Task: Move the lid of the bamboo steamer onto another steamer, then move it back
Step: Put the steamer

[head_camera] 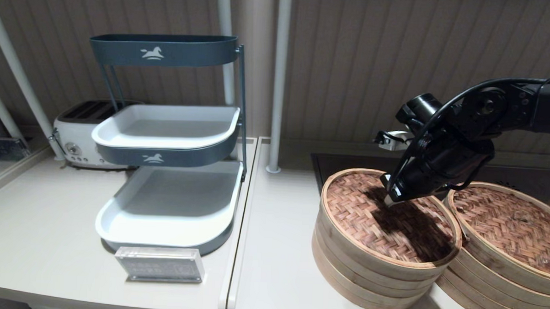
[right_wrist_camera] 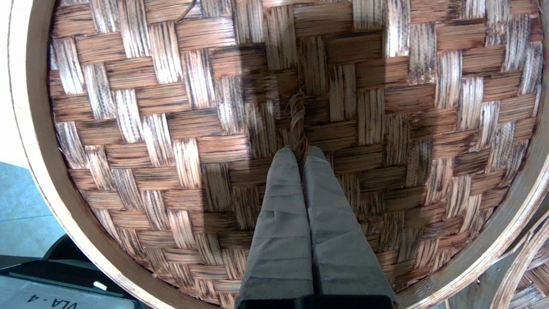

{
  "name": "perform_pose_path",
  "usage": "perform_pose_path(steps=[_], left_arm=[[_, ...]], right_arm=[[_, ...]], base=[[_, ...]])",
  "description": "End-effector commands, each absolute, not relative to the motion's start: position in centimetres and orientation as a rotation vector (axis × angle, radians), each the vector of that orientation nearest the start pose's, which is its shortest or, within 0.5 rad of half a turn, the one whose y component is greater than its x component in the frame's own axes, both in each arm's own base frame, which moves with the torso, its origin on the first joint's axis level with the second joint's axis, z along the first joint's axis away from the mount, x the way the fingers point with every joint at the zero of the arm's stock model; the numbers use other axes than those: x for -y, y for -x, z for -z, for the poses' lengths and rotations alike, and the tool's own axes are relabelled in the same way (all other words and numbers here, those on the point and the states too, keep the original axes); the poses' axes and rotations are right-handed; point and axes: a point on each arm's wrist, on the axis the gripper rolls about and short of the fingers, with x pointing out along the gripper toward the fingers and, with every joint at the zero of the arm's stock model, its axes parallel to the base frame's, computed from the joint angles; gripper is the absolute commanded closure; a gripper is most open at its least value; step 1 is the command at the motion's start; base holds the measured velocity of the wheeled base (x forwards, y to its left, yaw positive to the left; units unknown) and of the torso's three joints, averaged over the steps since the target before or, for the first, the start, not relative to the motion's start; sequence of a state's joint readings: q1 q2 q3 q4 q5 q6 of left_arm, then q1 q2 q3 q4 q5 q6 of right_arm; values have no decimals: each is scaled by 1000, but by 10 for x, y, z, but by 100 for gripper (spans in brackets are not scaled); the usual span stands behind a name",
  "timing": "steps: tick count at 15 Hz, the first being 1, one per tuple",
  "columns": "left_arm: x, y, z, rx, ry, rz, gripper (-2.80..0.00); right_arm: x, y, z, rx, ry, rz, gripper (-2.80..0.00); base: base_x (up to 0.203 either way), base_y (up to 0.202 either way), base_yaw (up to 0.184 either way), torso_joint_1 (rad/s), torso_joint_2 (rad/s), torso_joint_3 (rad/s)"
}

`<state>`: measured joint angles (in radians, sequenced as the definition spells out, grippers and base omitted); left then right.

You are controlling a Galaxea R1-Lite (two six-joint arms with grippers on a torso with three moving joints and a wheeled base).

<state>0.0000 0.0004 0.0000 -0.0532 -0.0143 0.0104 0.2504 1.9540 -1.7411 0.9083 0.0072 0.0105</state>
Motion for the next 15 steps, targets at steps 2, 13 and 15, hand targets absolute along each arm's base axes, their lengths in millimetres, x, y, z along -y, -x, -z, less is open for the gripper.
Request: perform_pose_path(steps=[2, 13, 15], left_arm=[[0, 21, -73, 28, -10, 14, 0], [0, 21, -73, 28, -9, 15, 0], [0, 21, -73, 28, -10, 14, 0]], right_arm=[[-86, -334, -222, -1121, 127, -224, 0], [-82, -324, -248, -1037, 117, -223, -280], [-77, -310, -267, -978, 108, -224, -280]], base=[[0, 0, 0, 0, 0, 0], [0, 0, 0, 0, 0, 0], [0, 0, 0, 0, 0, 0]])
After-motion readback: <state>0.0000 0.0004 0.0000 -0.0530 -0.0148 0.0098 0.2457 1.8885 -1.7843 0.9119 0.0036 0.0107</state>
